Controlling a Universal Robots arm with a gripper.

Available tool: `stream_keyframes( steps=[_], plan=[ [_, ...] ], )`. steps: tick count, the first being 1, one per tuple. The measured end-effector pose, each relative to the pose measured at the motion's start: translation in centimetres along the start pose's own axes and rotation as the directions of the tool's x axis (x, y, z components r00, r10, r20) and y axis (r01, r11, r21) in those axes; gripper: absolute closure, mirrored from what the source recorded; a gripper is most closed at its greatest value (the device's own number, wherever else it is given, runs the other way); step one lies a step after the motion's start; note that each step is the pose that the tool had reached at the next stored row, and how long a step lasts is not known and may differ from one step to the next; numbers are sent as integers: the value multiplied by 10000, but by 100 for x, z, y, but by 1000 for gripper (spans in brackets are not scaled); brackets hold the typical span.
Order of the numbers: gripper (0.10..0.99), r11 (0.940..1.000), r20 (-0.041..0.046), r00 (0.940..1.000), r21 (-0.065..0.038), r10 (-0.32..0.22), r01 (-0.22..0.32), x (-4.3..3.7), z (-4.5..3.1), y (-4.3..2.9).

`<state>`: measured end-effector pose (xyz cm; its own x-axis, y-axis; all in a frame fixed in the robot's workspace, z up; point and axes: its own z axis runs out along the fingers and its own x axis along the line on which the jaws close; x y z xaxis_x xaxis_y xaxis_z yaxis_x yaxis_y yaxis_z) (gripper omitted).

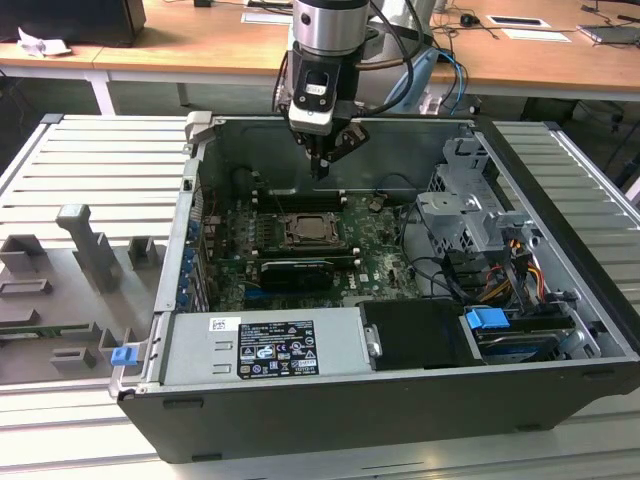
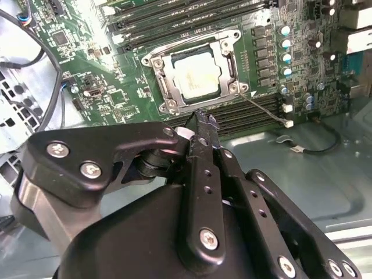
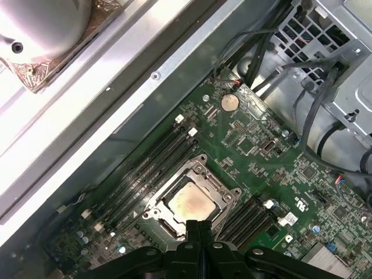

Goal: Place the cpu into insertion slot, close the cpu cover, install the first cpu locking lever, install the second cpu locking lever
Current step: 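Install the first cpu locking lever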

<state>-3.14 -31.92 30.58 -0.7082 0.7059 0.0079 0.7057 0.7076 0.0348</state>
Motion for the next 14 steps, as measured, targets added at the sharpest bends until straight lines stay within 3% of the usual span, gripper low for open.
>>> stream_keyframes(
  steps=[5, 9, 14],
  plan=[
    [980, 9956, -33, 9955, 5, -942, 942, 0, 3, 0],
    [980, 9845, -63, 9845, 6, -1755, 1755, -2, 6, -5],
    [980, 9807, -70, 9807, 6, -1954, 1954, -8, 11, -14]
  ],
)
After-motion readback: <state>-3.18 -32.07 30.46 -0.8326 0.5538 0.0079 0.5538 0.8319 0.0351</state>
